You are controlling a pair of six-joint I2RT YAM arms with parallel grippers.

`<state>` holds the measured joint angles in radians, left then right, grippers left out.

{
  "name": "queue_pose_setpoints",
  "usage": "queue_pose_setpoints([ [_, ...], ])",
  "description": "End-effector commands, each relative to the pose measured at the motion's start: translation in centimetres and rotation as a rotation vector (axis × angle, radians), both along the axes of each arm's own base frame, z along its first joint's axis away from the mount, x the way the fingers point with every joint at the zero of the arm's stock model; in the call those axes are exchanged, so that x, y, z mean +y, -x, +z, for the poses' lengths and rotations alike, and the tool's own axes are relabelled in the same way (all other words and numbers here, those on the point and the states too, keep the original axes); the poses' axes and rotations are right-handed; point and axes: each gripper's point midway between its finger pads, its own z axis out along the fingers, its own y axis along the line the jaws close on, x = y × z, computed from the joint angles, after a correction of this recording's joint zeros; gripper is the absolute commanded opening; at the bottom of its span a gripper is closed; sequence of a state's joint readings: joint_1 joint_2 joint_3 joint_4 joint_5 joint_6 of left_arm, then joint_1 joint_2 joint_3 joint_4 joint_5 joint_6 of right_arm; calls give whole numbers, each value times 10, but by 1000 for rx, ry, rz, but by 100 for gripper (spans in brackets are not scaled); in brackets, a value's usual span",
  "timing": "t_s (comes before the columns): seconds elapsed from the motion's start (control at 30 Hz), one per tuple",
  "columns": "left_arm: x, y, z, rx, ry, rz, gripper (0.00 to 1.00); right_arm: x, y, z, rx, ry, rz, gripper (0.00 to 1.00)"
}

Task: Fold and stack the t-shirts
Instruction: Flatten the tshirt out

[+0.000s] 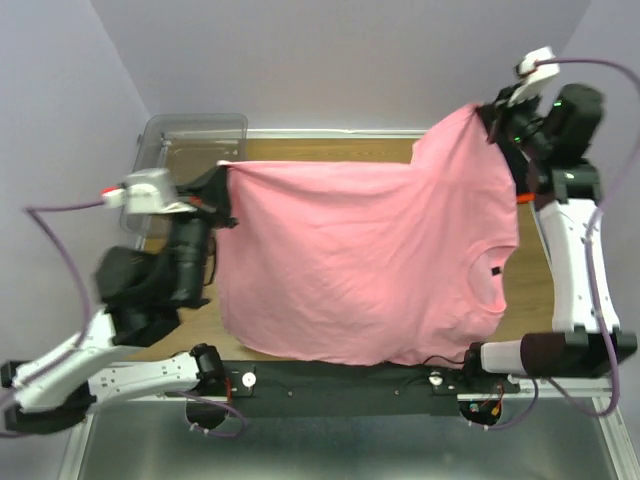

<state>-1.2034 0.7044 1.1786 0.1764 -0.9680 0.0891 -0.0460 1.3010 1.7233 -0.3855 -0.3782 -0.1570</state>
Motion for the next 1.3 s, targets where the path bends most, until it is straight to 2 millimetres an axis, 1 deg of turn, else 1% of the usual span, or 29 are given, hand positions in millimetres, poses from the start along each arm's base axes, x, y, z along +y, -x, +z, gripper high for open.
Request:
queue_pose_setpoints([
  [0.0, -30, -75, -107, 223, -71, 89, 0, 22, -34, -95, 163, -46, 143, 1],
  [0.03, -45, -104, -147, 310, -76, 56, 0, 25, -50, -136, 233, -61, 165, 1],
  [0.07, -56, -122, -177, 370, -82, -39, 0, 28, -57, -156, 267, -76, 185, 0],
  [0.1, -41, -159, -233, 472, -100, 4, 0, 32, -68, -172, 278, -80, 209, 1],
  [0.13, -37, -174, -262, 539, -102, -10, 0, 34, -75, -191, 311, -85, 220, 1],
  [0.17, -44, -183, -285, 604, -69, -65, 0, 35, -92, -232, 394, -97, 226, 1],
  [0.2, -44, -194, -302, 639, -74, -74, 0, 39, -100, -247, 418, -98, 241, 1],
  [0.23, -42, -215, -333, 703, -76, -58, 0, 41, -108, -257, 439, -104, 253, 1],
  [0.27, -46, -224, -346, 729, -81, -75, 0, 41, -122, -283, 490, -115, 253, 1],
  [0.3, -51, -243, -366, 774, -95, -77, 0, 40, -129, -290, 503, -117, 246, 1],
  [0.37, -50, -260, -384, 820, -114, -84, 0, 38, -140, -303, 521, -118, 227, 1],
  [0.4, -51, -274, -395, 853, -137, -72, 0, 35, -147, -306, 525, -119, 206, 1],
  [0.43, -50, -281, -396, 859, -146, -63, 0, 34, -150, -307, 524, -116, 201, 1],
  [0.47, -43, -288, -397, 859, -154, -30, 0, 33, -152, -306, 519, -113, 196, 1],
  [0.5, -40, -297, -389, 840, -156, -10, 0, 32, -154, -307, 520, -114, 193, 1],
  [0.53, -37, -301, -393, 845, -170, 5, 0, 33, -155, -302, 510, -114, 196, 1],
  [0.6, -26, -310, -391, 837, -184, 50, 0, 33, -158, -297, 500, -118, 198, 1],
  [0.63, -26, -318, -391, 835, -192, 57, 0, 32, -161, -294, 496, -126, 188, 1],
  [0.67, -22, -320, -395, 853, -210, 70, 0, 32, -165, -286, 480, -129, 181, 1],
  [0.7, -20, -326, -392, 848, -212, 74, 0, 30, -168, -281, 470, -129, 167, 1],
  [0.73, -19, -327, -403, 872, -223, 77, 0, 28, -170, -275, 458, -132, 158, 1],
  [0.77, -17, -329, -405, 877, -226, 84, 0, 27, -173, -263, 434, -132, 149, 0],
  [0.93, -5, -342, -406, 871, -228, 127, 0, 20, -174, -232, 374, -131, 102, 1],
  [0.97, -3, -344, -406, 874, -231, 133, 0, 19, -173, -230, 370, -127, 99, 1],
  [1.0, -3, -350, -400, 861, -231, 135, 0, 19, -172, -230, 369, -124, 98, 1],
  [1.03, -1, -353, -406, 873, -234, 139, 0, 19, -172, -230, 371, -126, 99, 1],
  [1.1, -2, -361, -401, 868, -241, 134, 0, 20, -172, -237, 384, -126, 106, 1],
  [1.13, -3, -363, -407, 881, -245, 130, 0, 21, -171, -239, 390, -129, 109, 1],
  [1.27, -7, -373, -406, 873, -256, 116, 0, 25, -165, -247, 408, -128, 135, 1],
])
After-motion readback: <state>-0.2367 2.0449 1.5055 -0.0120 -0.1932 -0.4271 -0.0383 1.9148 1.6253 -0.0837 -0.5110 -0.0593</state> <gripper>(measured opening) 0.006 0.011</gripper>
